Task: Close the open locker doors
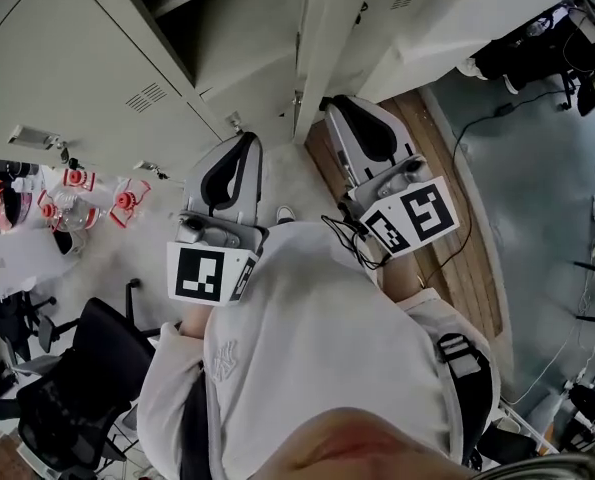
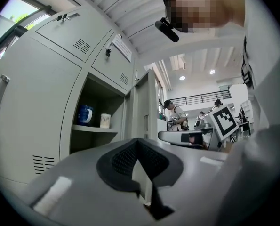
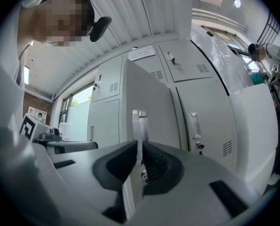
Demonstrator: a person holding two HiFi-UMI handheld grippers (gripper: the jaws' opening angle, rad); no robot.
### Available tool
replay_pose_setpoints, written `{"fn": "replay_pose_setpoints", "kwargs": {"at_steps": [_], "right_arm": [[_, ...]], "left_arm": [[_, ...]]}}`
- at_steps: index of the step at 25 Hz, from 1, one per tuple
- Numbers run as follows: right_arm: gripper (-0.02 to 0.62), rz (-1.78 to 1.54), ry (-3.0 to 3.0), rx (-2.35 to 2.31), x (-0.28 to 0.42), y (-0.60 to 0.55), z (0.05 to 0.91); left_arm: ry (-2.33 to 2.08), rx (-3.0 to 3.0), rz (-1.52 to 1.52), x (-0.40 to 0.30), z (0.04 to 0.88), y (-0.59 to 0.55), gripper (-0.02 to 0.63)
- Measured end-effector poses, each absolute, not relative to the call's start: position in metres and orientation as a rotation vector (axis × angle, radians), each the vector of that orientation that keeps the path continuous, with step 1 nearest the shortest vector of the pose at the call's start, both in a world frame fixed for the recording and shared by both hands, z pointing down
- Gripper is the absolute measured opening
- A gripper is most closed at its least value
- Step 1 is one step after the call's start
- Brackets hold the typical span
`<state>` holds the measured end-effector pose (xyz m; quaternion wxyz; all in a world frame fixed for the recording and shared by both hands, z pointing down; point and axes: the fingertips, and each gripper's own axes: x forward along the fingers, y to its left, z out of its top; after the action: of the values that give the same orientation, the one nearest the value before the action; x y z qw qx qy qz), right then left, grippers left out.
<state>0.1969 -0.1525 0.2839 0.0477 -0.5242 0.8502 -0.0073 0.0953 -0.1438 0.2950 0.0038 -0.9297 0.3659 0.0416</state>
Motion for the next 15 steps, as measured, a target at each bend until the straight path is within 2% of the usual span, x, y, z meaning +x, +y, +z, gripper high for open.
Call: {"fn": "replay_pose_setpoints", "kwargs": {"at_steps": [15], "right_arm": [[0.031,-0.091,2.776,-1.197,0.131,-0.194,0.283]], "left_arm": [[1.406,-2.796,0.086,0.041,0.301,-0.162,0.002]]}}
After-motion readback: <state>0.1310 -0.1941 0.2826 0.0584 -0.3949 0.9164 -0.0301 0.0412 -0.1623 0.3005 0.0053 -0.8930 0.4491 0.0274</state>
